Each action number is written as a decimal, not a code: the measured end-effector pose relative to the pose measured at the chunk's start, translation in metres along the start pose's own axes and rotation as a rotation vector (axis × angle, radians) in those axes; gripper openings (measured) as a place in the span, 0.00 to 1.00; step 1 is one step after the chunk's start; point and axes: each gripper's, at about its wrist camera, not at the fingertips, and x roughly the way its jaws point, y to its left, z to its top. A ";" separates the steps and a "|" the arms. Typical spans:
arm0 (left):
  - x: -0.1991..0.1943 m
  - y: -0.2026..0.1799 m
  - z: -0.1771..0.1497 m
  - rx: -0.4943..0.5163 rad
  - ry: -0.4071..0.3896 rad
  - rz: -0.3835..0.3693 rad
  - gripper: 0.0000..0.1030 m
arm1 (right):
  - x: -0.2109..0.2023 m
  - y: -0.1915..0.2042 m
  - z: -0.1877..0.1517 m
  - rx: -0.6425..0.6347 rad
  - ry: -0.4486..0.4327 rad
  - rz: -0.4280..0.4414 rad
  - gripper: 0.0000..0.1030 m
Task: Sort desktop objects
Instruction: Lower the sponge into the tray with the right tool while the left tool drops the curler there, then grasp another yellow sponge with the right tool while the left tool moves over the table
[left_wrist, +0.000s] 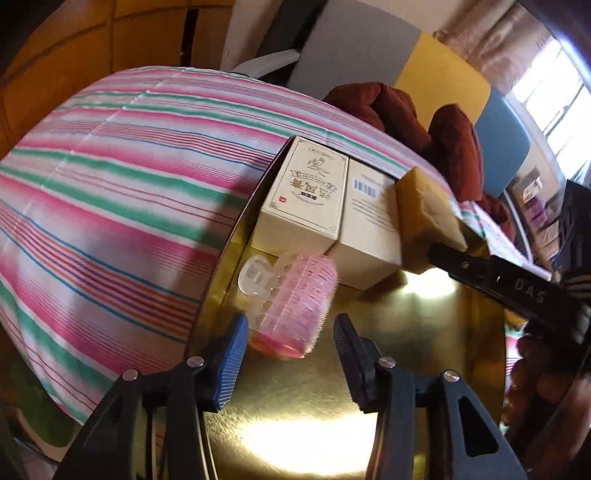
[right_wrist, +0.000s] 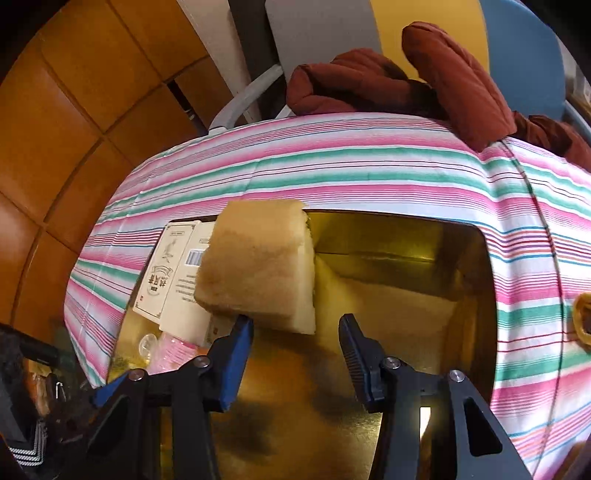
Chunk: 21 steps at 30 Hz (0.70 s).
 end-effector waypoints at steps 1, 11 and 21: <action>-0.003 0.000 -0.001 -0.003 -0.010 0.003 0.48 | -0.002 0.000 -0.001 -0.001 -0.004 0.004 0.50; -0.017 -0.017 -0.008 -0.031 -0.027 -0.028 0.53 | -0.064 -0.017 -0.020 0.017 -0.087 0.034 0.77; -0.019 -0.080 -0.020 0.099 -0.005 -0.102 0.53 | -0.141 -0.073 -0.064 0.021 -0.171 -0.036 0.82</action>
